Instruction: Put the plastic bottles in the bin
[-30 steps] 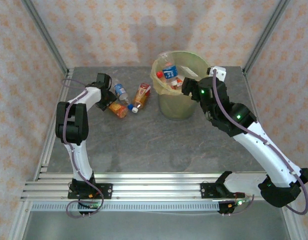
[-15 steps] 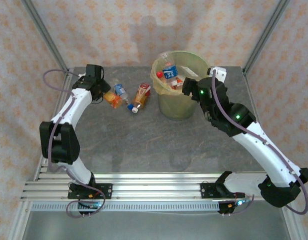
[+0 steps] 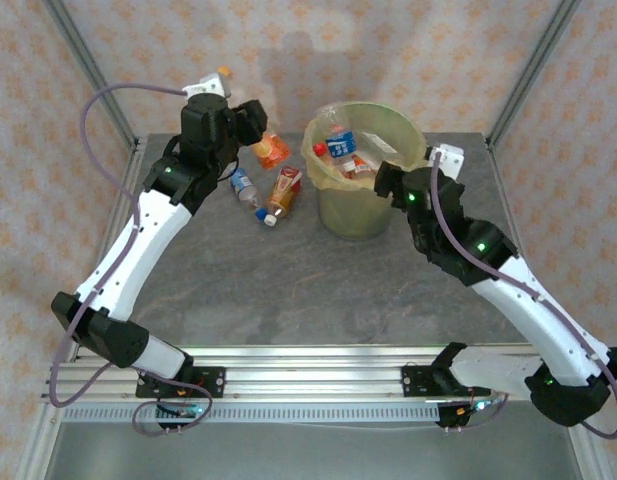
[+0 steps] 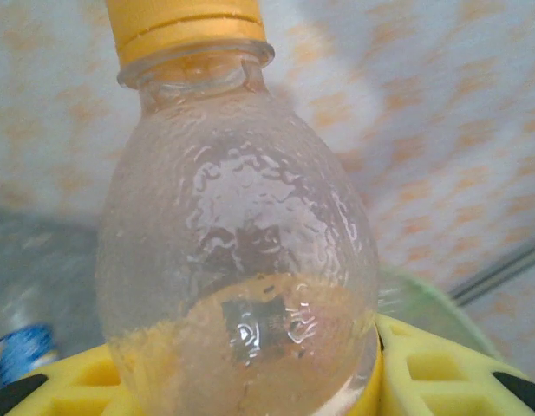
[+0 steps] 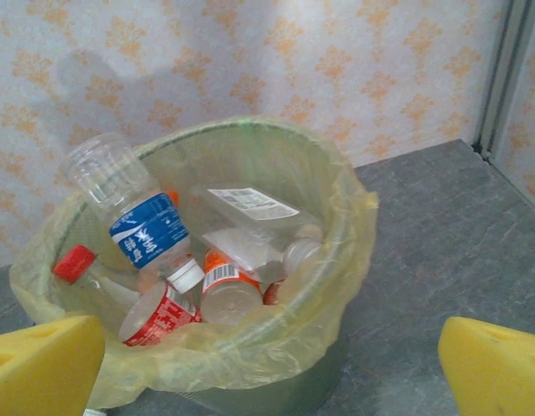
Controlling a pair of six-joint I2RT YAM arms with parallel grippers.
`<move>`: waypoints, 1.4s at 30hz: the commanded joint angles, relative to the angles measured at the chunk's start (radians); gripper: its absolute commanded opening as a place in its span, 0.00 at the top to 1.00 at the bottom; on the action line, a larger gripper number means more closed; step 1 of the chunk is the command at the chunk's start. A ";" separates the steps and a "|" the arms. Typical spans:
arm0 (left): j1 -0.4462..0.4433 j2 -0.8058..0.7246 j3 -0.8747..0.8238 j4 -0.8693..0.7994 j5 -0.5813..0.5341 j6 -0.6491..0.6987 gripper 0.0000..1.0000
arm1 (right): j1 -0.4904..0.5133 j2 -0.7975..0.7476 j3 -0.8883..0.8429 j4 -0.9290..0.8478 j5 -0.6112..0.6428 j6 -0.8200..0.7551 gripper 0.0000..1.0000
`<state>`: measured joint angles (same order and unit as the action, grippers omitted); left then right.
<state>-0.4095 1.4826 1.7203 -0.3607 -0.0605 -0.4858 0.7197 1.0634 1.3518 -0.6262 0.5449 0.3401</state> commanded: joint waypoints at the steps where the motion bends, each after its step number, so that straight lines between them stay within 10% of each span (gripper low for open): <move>1: -0.054 0.017 0.069 0.145 0.003 0.105 0.53 | 0.007 -0.065 -0.046 0.059 0.086 0.028 0.01; 20: -0.320 0.581 0.708 0.007 -0.015 0.455 0.58 | 0.007 -0.174 -0.095 0.048 0.112 0.047 0.01; 42: -0.339 0.372 0.109 0.399 -0.145 0.347 0.56 | 0.007 -0.175 -0.115 0.059 0.096 0.039 0.01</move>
<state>-0.7399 1.9408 1.8568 -0.0769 -0.1806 -0.1020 0.7197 0.9001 1.2476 -0.5747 0.6292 0.3809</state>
